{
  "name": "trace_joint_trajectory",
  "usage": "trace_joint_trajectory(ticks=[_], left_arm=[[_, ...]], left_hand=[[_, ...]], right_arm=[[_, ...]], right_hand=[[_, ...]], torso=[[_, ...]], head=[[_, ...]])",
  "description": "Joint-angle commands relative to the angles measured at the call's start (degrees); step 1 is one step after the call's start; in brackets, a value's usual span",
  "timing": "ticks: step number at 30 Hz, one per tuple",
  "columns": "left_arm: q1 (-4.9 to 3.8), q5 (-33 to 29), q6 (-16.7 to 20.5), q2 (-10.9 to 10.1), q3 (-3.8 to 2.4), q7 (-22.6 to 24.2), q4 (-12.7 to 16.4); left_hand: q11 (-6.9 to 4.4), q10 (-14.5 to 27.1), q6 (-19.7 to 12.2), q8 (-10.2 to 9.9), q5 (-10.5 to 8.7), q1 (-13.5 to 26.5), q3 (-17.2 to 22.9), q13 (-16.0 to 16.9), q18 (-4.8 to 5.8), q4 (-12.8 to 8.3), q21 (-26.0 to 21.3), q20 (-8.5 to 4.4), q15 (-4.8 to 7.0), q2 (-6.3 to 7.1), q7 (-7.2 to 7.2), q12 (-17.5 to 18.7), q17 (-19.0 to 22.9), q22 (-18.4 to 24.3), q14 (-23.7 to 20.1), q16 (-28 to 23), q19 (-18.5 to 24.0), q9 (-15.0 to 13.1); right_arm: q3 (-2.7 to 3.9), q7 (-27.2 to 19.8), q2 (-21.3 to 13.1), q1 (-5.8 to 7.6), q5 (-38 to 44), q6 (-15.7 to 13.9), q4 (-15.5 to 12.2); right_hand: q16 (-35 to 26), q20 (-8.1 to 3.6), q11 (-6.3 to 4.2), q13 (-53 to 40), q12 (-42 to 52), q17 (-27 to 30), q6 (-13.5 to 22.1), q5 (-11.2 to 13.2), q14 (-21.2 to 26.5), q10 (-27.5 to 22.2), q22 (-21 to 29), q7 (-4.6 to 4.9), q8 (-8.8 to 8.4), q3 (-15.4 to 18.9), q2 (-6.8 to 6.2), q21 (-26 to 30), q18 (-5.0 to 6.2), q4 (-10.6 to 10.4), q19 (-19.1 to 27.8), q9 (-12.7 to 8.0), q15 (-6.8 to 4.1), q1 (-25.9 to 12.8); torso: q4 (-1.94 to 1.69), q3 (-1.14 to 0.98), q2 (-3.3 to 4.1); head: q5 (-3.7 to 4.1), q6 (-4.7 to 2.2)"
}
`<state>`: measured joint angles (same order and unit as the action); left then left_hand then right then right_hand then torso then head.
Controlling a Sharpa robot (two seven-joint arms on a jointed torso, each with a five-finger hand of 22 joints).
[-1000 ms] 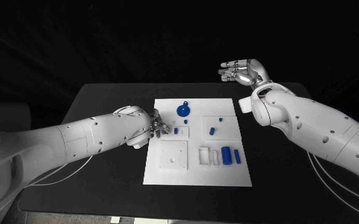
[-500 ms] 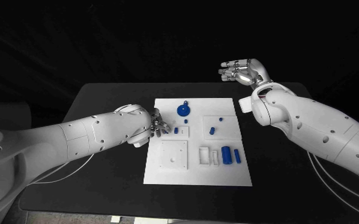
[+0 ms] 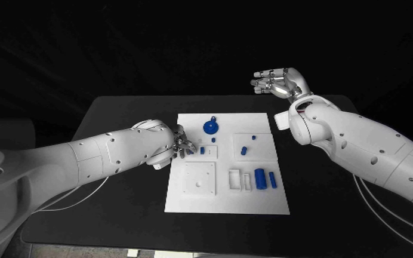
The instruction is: Assemble the parts on the task board
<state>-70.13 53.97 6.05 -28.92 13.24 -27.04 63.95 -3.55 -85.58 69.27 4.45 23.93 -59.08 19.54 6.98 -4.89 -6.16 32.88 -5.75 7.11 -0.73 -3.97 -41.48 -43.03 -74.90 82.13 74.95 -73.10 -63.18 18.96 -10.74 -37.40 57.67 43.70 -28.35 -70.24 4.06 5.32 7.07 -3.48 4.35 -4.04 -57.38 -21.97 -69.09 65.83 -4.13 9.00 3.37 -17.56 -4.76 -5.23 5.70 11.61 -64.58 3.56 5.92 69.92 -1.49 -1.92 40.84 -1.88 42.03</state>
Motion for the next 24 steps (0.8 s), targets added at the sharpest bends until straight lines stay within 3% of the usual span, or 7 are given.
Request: trace_joint_trajectory(ticks=[1,8,24], left_arm=[[0.92,-0.89,-2.83,0.38,0.52,-0.77,0.12],[0.91,-0.91,-2.24,0.41,0.52,-0.76,-0.08],[0.91,-0.91,-2.05,0.45,0.52,-0.7,-0.34]], left_hand=[[-1.41,-1.27,6.95,-0.39,-0.42,0.22,-0.24,0.07,0.99,0.54,-0.27,-0.45,0.26,0.67,6.76,0.02,0.1,-1.01,-0.06,-0.24,0.07,0.17],[-1.46,-1.28,7.01,-0.4,-2.89,0.63,-1.86,0.01,1.33,2.35,-0.52,-0.78,0.38,2.13,6.91,0.18,0.49,-1.03,-0.09,-0.45,-0.05,0.36],[-1.47,-1.27,7.0,-0.41,-3.27,0.31,-2.16,-0.01,1.44,2.73,-0.68,-0.85,0.4,2.72,6.92,0.19,0.61,-1.02,-0.12,-0.5,-0.09,0.45]], right_arm=[[0.01,-0.38,0.07,-0.03,0.13,0.77,-0.07],[0.01,-0.35,0.1,-0.03,0.21,0.73,-0.08],[0.01,-0.36,0.1,-0.03,0.23,0.71,-0.03]], right_hand=[[-0.16,0.12,-0.1,0.08,-0.2,0.09,0.02,-0.37,0.43,-0.28,0.05,0.0,0.15,-0.38,-0.07,0.39,0.27,-0.01,0.12,-0.03,0.12,-0.55],[-0.16,0.11,-0.08,0.08,-0.2,0.1,0.22,-0.38,0.48,-0.3,0.04,0.05,0.14,-0.57,-0.11,0.37,0.3,0.43,0.14,-0.04,0.12,-0.27],[-0.16,0.11,-0.08,0.08,-0.2,0.1,0.22,-0.38,0.48,-0.3,0.04,0.05,0.14,-0.57,-0.11,0.37,0.3,0.43,0.14,-0.04,0.12,-0.27]], torso=[[0.0,0.01,0.02],[0.0,-0.01,0.03],[0.0,0.0,0.0]], head=[[0.02,0.04],[0.05,0.04],[0.07,0.08]])
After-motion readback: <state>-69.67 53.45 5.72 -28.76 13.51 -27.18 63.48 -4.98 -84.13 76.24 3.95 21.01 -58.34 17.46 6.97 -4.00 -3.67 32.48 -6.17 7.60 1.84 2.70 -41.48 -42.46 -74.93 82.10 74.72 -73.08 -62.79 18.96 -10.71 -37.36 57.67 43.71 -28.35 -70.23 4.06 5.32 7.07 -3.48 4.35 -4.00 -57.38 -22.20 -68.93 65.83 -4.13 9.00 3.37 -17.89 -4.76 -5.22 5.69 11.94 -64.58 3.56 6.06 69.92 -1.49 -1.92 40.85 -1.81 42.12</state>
